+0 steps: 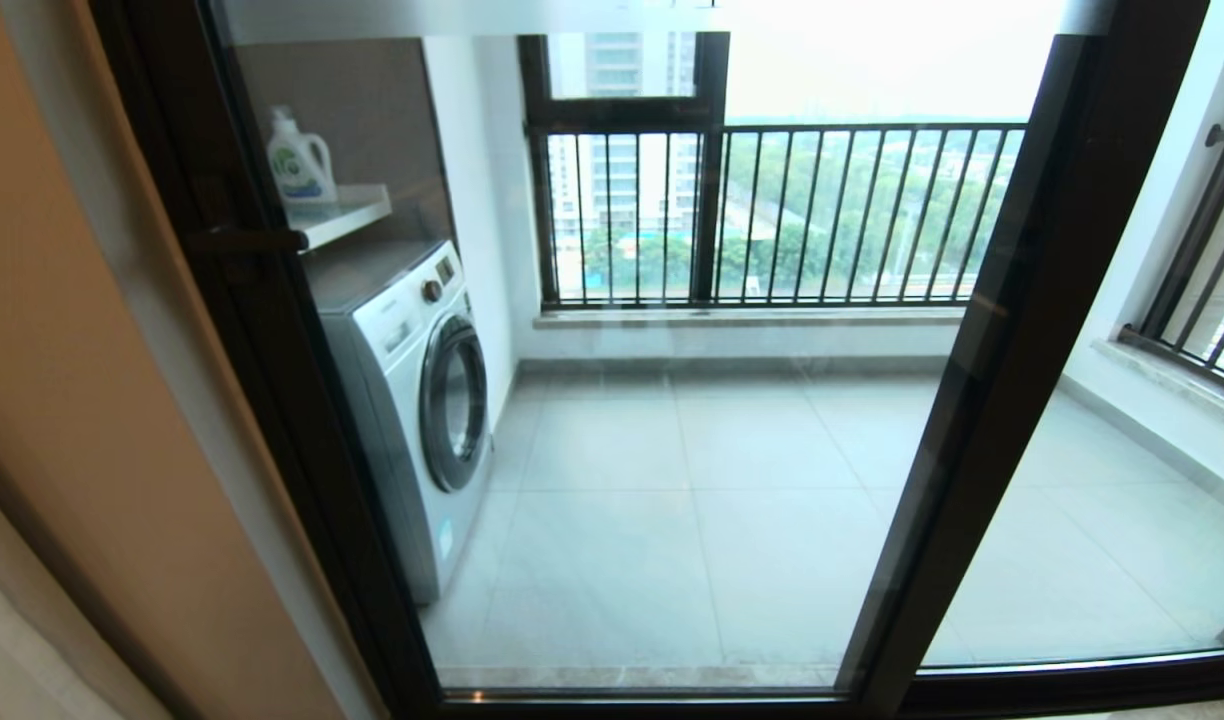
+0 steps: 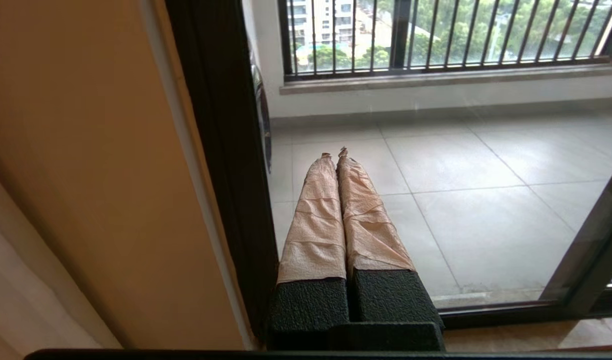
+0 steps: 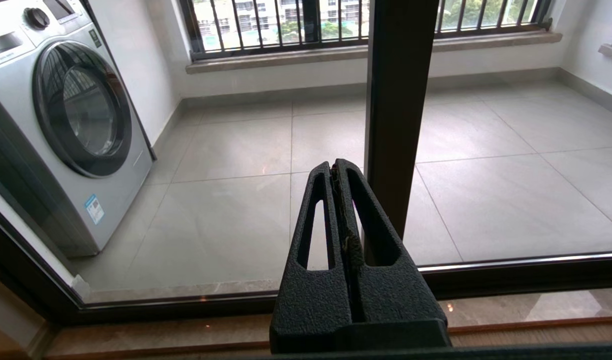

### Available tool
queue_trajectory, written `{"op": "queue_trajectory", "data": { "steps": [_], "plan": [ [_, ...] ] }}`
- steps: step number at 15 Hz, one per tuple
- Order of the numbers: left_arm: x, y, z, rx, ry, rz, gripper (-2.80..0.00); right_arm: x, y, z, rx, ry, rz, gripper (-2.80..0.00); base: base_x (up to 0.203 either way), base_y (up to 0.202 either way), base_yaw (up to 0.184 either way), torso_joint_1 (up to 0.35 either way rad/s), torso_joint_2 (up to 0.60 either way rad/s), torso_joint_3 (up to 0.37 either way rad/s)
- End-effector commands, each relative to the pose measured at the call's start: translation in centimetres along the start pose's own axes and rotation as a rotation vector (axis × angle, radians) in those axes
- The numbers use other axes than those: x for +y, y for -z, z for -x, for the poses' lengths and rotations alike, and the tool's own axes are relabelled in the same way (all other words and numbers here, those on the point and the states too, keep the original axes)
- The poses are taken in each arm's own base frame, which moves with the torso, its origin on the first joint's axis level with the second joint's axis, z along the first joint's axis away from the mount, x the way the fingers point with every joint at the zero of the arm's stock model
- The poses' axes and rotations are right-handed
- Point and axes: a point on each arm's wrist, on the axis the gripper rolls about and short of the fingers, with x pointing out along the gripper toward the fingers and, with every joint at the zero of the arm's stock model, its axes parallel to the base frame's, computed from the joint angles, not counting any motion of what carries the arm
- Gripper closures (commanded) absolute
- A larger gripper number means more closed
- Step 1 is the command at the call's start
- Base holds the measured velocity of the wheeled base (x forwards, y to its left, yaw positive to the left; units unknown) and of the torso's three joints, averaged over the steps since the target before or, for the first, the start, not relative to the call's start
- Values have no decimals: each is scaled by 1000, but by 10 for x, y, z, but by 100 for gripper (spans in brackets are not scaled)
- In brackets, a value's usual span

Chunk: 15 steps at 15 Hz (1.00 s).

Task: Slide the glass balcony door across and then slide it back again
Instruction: Open the slid door

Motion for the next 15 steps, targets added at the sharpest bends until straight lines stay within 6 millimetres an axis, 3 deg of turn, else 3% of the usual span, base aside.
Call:
{"op": "queue_trajectory", "data": {
  "steps": [1,5,11,15],
  "plan": [
    [3,-24,-25,76,28,13,0,0,3,-1,12,1,0,0,0,0,0,0,0,0],
    [9,-62,-87,129,48,56,0,0,3,-1,12,1,0,0,0,0,0,0,0,0],
    [25,-86,-236,75,43,105,0,0,3,-1,12,1,0,0,0,0,0,0,0,0],
    [32,-115,-303,-76,40,100,0,0,3,-1,12,1,0,0,0,0,0,0,0,0]
  ]
}}
